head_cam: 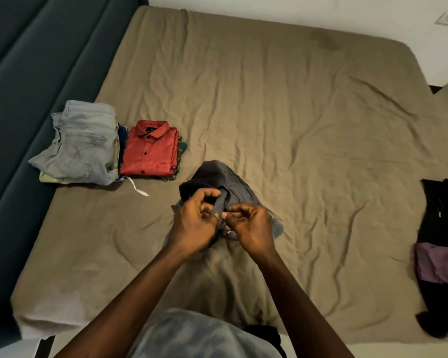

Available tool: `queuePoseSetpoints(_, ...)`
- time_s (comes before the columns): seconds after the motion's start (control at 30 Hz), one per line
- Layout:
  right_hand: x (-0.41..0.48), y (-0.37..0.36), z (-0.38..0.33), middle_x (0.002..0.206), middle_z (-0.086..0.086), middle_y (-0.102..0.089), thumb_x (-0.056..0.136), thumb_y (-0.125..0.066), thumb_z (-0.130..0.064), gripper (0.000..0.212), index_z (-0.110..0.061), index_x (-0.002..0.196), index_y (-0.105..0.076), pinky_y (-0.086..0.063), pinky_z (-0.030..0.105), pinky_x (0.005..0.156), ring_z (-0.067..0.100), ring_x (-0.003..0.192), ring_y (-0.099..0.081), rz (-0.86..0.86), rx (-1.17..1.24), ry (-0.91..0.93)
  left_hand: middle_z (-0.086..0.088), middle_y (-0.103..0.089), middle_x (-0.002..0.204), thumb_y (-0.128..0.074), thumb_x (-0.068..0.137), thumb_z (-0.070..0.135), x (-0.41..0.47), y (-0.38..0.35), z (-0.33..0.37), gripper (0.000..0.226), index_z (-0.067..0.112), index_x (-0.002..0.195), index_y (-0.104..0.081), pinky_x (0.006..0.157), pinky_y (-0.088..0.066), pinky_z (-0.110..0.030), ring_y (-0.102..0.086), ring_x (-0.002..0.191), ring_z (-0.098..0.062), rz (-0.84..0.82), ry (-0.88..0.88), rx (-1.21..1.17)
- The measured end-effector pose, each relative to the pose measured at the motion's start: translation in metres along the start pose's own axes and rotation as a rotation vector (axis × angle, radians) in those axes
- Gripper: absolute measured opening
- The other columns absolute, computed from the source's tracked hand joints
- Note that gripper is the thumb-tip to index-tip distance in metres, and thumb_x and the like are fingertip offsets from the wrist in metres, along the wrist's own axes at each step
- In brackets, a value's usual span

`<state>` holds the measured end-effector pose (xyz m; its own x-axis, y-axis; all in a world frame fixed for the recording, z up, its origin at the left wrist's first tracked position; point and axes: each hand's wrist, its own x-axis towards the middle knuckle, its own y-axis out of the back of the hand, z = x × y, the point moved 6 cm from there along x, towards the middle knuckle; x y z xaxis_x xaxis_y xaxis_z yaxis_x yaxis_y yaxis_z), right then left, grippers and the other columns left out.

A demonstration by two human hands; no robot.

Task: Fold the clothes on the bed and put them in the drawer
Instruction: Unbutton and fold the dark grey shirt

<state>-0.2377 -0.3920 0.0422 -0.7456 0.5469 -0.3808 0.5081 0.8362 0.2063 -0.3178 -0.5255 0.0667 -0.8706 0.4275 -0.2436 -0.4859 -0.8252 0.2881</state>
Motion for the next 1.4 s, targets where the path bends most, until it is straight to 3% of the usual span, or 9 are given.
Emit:
queuePoseSetpoints(0.3, 0.016, 0.008, 0.002, 0.061, 0.003, -0.067, 0.086, -0.072, 0.01, 0.02, -0.009, 0.083, -0.066, -0.055, 0.024, 0.049, 0.013, 0.048, -0.059, -0.105, 0.349, -0.351, 0.007, -0.07, 0.073, -0.068, 0.091, -0.006, 0.029, -0.005, 0.006, 0.041, 0.014, 0.126, -0.061, 0.069, -0.052, -0.018, -0.066, 0.071, -0.004, -0.275, -0.034, -0.037)
queuePoseSetpoints(0.43, 0.019, 0.011, 0.006, 0.059, 0.007, -0.06, 0.084, -0.062, 0.012, 0.021, -0.008, 0.079, -0.066, -0.045, 0.021, 0.039, 0.013, 0.04, -0.048, 0.01, 0.414, -0.437, 0.008, -0.072, 0.077, -0.067, 0.091, -0.007, 0.032, -0.014, 0.009, 0.037, 0.015, 0.121, -0.063, 0.069, -0.052, -0.015, -0.069, 0.073, -0.002, -0.299, -0.026, -0.061)
queuePoseSetpoints(0.63, 0.024, 0.018, 0.003, 0.061, 0.002, -0.067, 0.085, -0.063, -0.002, 0.02, -0.015, 0.071, -0.07, -0.054, 0.035, 0.054, 0.022, 0.053, -0.065, 0.266, -0.067, -0.111, -0.003, -0.075, 0.099, -0.068, 0.088, -0.013, 0.03, -0.028, -0.001, 0.042, 0.012, 0.122, -0.063, 0.074, -0.056, -0.019, -0.073, 0.086, -0.01, -0.24, 0.04, -0.198)
queuePoseSetpoints(0.83, 0.024, 0.003, -0.005, 0.082, 0.015, -0.073, 0.099, -0.059, 0.001, 0.019, -0.008, 0.097, -0.076, -0.061, 0.03, 0.066, 0.023, 0.074, -0.072, -0.052, 0.216, -0.082, -0.006, -0.078, 0.085, -0.079, 0.086, 0.001, 0.039, -0.013, -0.01, 0.033, 0.011, 0.114, -0.066, 0.066, -0.055, -0.019, -0.075, 0.078, -0.012, -0.052, 0.152, -0.34)
queuePoseSetpoints(0.97, 0.025, 0.001, -0.002, 0.073, -0.003, -0.07, 0.094, -0.072, -0.016, 0.007, -0.021, 0.099, -0.073, -0.062, 0.033, 0.066, 0.016, 0.07, -0.072, -0.025, -0.038, 0.045, -0.003, -0.078, 0.082, -0.073, 0.088, -0.007, 0.04, -0.014, -0.014, 0.028, 0.008, 0.111, -0.066, 0.065, -0.056, -0.019, -0.074, 0.075, -0.011, -0.053, 0.2, -0.399)
queuePoseSetpoints(1.07, 0.02, 0.001, -0.009, 0.087, -0.01, -0.066, 0.098, -0.066, -0.029, 0.009, -0.025, 0.099, -0.074, -0.053, 0.023, 0.073, 0.004, 0.081, -0.065, 0.14, -0.332, 0.247, -0.01, -0.079, 0.092, -0.069, 0.091, -0.008, 0.039, -0.015, -0.018, 0.027, 0.005, 0.114, -0.065, 0.073, -0.059, -0.023, -0.075, 0.086, -0.019, -0.092, 0.226, -0.453)
queuePoseSetpoints(1.17, 0.023, 0.003, -0.012, 0.08, -0.01, -0.061, 0.103, -0.057, -0.029, 0.019, -0.025, 0.088, -0.067, -0.042, 0.025, 0.068, 0.003, 0.075, -0.058, 0.191, -0.273, 0.238, -0.009, -0.078, 0.1, -0.067, 0.09, -0.011, 0.037, -0.019, -0.016, 0.036, 0.01, 0.119, -0.064, 0.076, -0.059, -0.025, -0.075, 0.093, -0.019, -0.188, 0.232, -0.517)
queuePoseSetpoints(1.33, 0.037, 0.006, -0.021, 0.084, -0.003, -0.058, 0.109, -0.04, -0.035, 0.028, -0.024, 0.084, -0.048, -0.036, 0.03, 0.072, 0.011, 0.075, -0.053, 0.175, -0.252, 0.114, 0.006, -0.072, 0.104, -0.081, 0.081, 0.013, 0.052, -0.004, -0.01, 0.054, 0.03, 0.126, -0.056, 0.082, -0.056, -0.022, -0.069, 0.093, -0.006, -0.222, -0.08, 0.12)
queuePoseSetpoints(1.4, 0.042, 0.012, -0.026, 0.088, 0.0, -0.061, 0.109, -0.038, -0.038, 0.03, -0.016, 0.093, -0.052, -0.041, 0.035, 0.072, 0.012, 0.078, -0.056, 0.192, -0.226, 0.147, 0.0, -0.076, 0.099, -0.078, 0.086, 0.013, 0.056, 0.005, -0.006, 0.041, 0.027, 0.121, -0.059, 0.082, -0.057, -0.03, -0.072, 0.091, -0.014, -0.23, -0.04, 0.015)
